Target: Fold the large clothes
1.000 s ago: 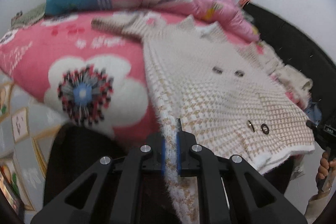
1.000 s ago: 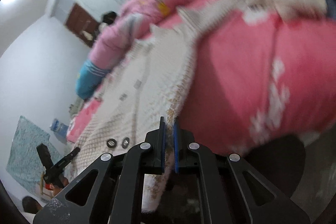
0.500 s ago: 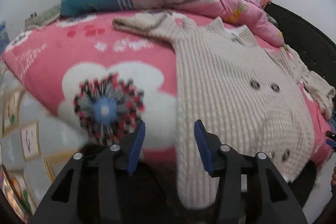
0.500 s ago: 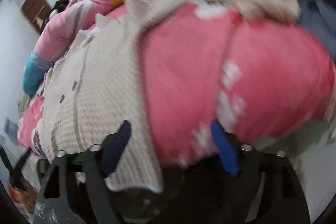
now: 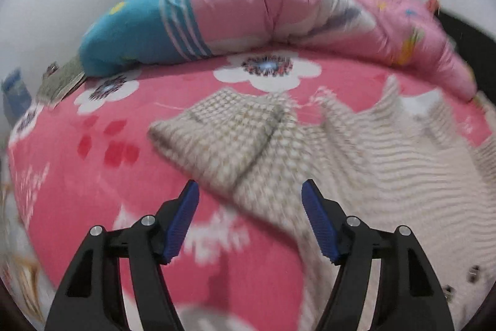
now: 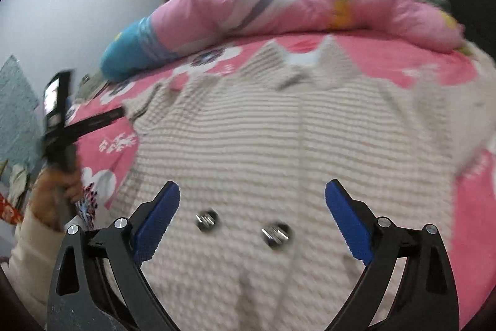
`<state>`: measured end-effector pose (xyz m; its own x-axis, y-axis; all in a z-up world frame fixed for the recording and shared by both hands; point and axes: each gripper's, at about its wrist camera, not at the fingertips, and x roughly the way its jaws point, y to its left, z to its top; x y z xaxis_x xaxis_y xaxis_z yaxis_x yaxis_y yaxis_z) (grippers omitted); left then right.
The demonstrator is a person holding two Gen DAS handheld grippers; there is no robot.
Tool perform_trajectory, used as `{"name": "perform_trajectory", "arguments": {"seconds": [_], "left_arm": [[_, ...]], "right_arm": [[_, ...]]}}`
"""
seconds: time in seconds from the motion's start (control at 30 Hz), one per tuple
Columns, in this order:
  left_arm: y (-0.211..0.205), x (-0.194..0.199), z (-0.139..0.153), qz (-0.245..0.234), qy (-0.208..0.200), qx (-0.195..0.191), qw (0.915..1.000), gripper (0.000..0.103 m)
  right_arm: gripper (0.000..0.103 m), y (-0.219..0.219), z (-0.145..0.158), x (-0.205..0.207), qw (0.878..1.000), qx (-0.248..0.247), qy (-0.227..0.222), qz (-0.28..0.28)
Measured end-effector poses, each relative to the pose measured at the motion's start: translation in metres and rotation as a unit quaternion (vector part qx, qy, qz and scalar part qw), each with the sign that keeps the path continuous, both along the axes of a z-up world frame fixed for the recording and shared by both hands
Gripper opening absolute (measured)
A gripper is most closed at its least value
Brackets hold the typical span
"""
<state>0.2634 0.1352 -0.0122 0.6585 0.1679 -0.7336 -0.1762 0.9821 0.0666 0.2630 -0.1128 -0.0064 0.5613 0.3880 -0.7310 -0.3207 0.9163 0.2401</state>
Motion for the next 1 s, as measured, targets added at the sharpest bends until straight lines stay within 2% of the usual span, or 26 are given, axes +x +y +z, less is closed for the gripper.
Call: {"name": "perform_trajectory", "arguments": {"seconds": [0.03, 0.13, 0.23, 0.27, 0.3, 0.33, 0.37, 0.4, 0.53, 0.7, 0.73, 0.83, 0.9, 0.93, 1.0], "left_arm": [[0.002, 0.013, -0.008, -0.004, 0.014, 0.01, 0.9998, 0.067], [0.011, 0.052, -0.031, 0.006, 0.055, 0.045, 0.9975, 0.058], [0.026, 0.071, -0.044, 0.018, 0.067, 0.054, 0.9962, 0.051], [0.029, 0.073, -0.044, 0.018, 0.064, 0.058, 0.9961, 0.045], [0.031, 0.076, -0.044, 0.02, 0.059, 0.07, 0.9956, 0.033], [0.034, 0.077, -0.042, 0.021, 0.055, 0.075, 0.9954, 0.027], [0.036, 0.08, -0.041, 0.02, 0.051, 0.067, 0.9962, 0.016], [0.04, 0.079, -0.037, 0.016, 0.046, 0.05, 0.9976, 0.009], [0.048, 0.062, -0.002, 0.023, -0.003, 0.03, 0.9993, 0.008], [0.033, 0.015, 0.071, 0.002, -0.066, -0.021, 0.9976, 0.008], [0.023, -0.001, 0.093, -0.017, -0.082, -0.047, 0.9954, 0.008], [-0.009, -0.038, 0.13, -0.074, -0.105, -0.116, 0.9849, 0.008], [-0.032, -0.053, 0.141, -0.111, -0.108, -0.155, 0.9757, 0.008], [-0.048, -0.062, 0.145, -0.136, -0.106, -0.18, 0.9685, 0.008], [-0.077, -0.074, 0.143, -0.172, -0.099, -0.211, 0.9573, 0.009]], "right_arm": [[0.091, 0.007, -0.005, 0.008, 1.0, -0.001, 0.007, 0.006], [0.091, 0.021, -0.016, 0.021, 1.0, -0.006, 0.018, 0.017], [0.09, 0.031, -0.031, 0.035, 0.999, -0.015, 0.034, 0.021], [0.089, 0.033, -0.038, 0.039, 0.999, -0.017, 0.043, 0.021], [0.089, 0.033, -0.041, 0.04, 0.998, -0.018, 0.049, 0.021], [0.089, 0.034, -0.045, 0.042, 0.998, -0.019, 0.054, 0.02], [0.087, 0.034, -0.049, 0.044, 0.998, -0.02, 0.061, 0.019], [0.086, 0.034, -0.05, 0.046, 0.998, -0.019, 0.064, 0.018], [0.083, 0.021, -0.046, 0.038, 0.998, -0.018, 0.063, 0.012], [0.083, 0.0, -0.023, 0.013, 0.999, -0.009, 0.04, 0.0], [0.083, -0.003, -0.019, 0.008, 0.999, -0.007, 0.036, -0.003], [0.083, -0.02, -0.009, -0.013, 0.999, 0.009, 0.025, -0.018], [0.083, -0.03, -0.005, -0.025, 0.999, 0.018, 0.024, -0.028], [0.083, -0.038, -0.003, -0.033, 0.999, 0.024, 0.023, -0.034], [0.083, -0.051, -0.001, -0.046, 0.998, 0.03, 0.022, -0.046]]}}
